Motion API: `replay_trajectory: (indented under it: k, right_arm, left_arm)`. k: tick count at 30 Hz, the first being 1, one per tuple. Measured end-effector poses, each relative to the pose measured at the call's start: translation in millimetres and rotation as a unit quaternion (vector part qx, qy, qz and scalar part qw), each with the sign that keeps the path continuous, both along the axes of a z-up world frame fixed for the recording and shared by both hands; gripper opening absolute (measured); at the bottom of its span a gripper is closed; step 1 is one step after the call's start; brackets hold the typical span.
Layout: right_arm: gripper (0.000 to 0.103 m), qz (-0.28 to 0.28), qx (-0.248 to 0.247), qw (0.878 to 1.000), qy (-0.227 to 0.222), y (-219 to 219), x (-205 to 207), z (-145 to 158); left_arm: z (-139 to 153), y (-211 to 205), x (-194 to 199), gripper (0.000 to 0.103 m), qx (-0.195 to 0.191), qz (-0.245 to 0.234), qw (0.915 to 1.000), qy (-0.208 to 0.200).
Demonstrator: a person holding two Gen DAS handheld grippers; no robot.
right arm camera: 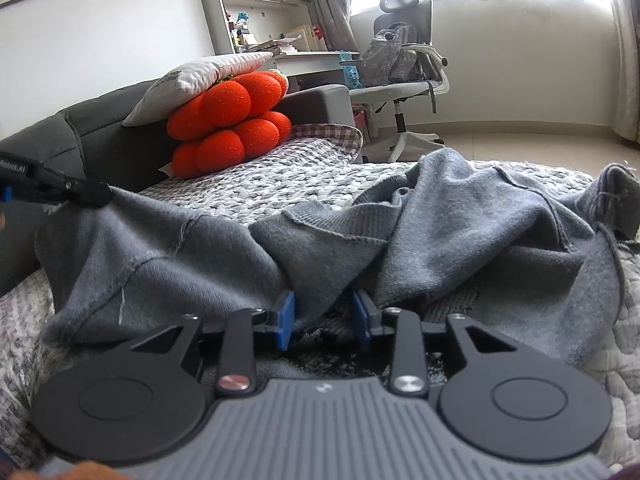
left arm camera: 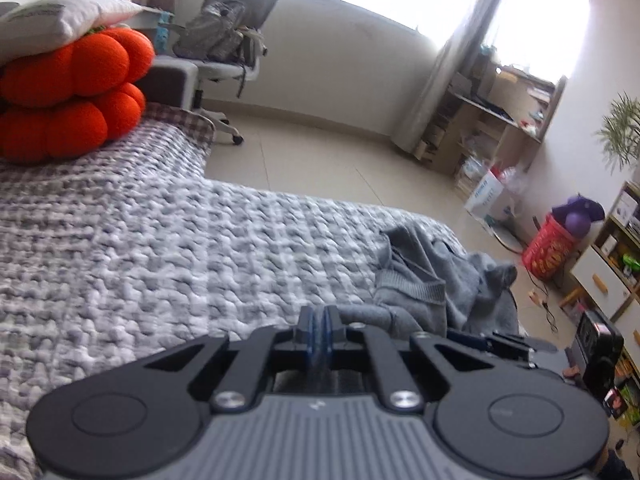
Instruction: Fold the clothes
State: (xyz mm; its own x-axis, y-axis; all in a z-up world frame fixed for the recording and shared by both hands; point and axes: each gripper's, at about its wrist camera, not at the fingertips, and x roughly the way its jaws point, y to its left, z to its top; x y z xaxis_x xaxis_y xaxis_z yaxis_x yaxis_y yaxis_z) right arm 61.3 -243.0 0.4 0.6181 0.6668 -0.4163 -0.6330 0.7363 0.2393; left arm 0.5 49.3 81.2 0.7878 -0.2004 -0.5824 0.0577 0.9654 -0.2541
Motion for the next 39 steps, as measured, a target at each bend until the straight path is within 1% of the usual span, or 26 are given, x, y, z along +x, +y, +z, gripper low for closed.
replay_trajectory:
  k: [6,8,10,12,14,16,19,21,22,25,29,32,34,35,36,37,38,39]
  right_arm:
    - [0.037,-0.002,-0.005,1.000,-0.003,1.0,-0.3,-0.4]
    - [0.041,-0.001,-0.002,1.000,-0.003,0.5,-0.1,-0.1]
    - [0.045,0.005,0.008,1.000,0.001,-2.4,1.2,0.1]
    - [0.046,0.012,0.019,1.000,0.012,-6.1,3.7,-0.5]
    - [0.046,0.016,0.035,0.999,0.022,-11.6,5.4,-1.0]
    - [0.047,0.018,0.053,0.998,0.030,-17.7,6.2,-1.2]
    - [0.048,0.014,0.070,0.997,0.041,-23.8,7.3,-1.2]
    - [0.048,0.015,0.069,0.997,0.042,-22.9,7.1,-0.5]
    - [0.048,0.018,0.067,0.997,0.041,-22.5,6.1,-0.2]
    - [0.048,0.017,0.064,0.997,0.041,-21.8,5.1,0.0]
    - [0.048,0.012,0.055,0.997,0.052,-23.3,5.1,-1.1]
    - [0.049,0.015,0.039,0.998,0.055,-21.9,5.7,3.3]
    - [0.049,0.019,-0.003,0.999,0.027,-17.6,3.7,16.5]
    - [0.049,0.018,-0.018,1.000,0.007,-16.5,5.6,27.3]
    - [0.049,0.016,-0.021,1.000,-0.009,-17.5,13.0,41.7]
    - [0.051,0.013,-0.024,0.999,-0.025,-18.3,21.1,55.9]
    - [0.061,0.007,-0.027,0.999,-0.040,-18.4,35.1,69.0]
    - [0.066,-0.008,-0.046,0.997,-0.058,-16.9,53.8,78.8]
  left_arm:
    - [-0.4,4.4,-1.1,0.004,0.010,0.017,0.9998,-0.007]
    - [2.2,9.8,1.6,0.004,0.011,0.032,0.9993,-0.014]
    - [6.4,11.9,7.5,0.004,0.048,0.051,0.9972,-0.027]
    - [9.7,15.5,16.7,0.004,0.083,0.067,0.9937,-0.033]
    - [13.1,22.6,28.2,0.004,0.108,0.079,0.9904,-0.035]
    - [15.5,28.9,41.3,0.004,0.140,0.094,0.9849,-0.039]
    - [13.0,41.7,63.1,0.004,0.172,0.119,0.9773,-0.032]
    - [9.5,50.2,77.9,0.004,0.188,0.135,0.9724,-0.031]
    - [7.6,54.6,85.2,0.004,0.194,0.143,0.9701,-0.031]
    - [1.0,69.8,103.9,0.004,0.192,0.173,0.9657,-0.027]
    - [-18.5,83.9,103.9,0.004,0.187,0.189,0.9640,-0.009]
    - [-31.7,92.8,98.1,0.004,0.207,0.185,0.9607,-0.005]
    - [-34.2,102.5,97.7,0.004,0.203,0.184,0.9618,-0.005]
    - [-33.6,106.2,100.0,0.004,0.196,0.182,0.9634,-0.005]
    - [-32.6,107.7,103.5,0.004,0.190,0.179,0.9653,-0.005]
    - [-30.9,108.1,106.4,0.004,0.189,0.174,0.9664,-0.006]
    - [-29.1,106.5,109.7,0.004,0.191,0.170,0.9667,-0.009]
    - [-27.4,103.4,112.9,0.004,0.198,0.165,0.9662,-0.013]
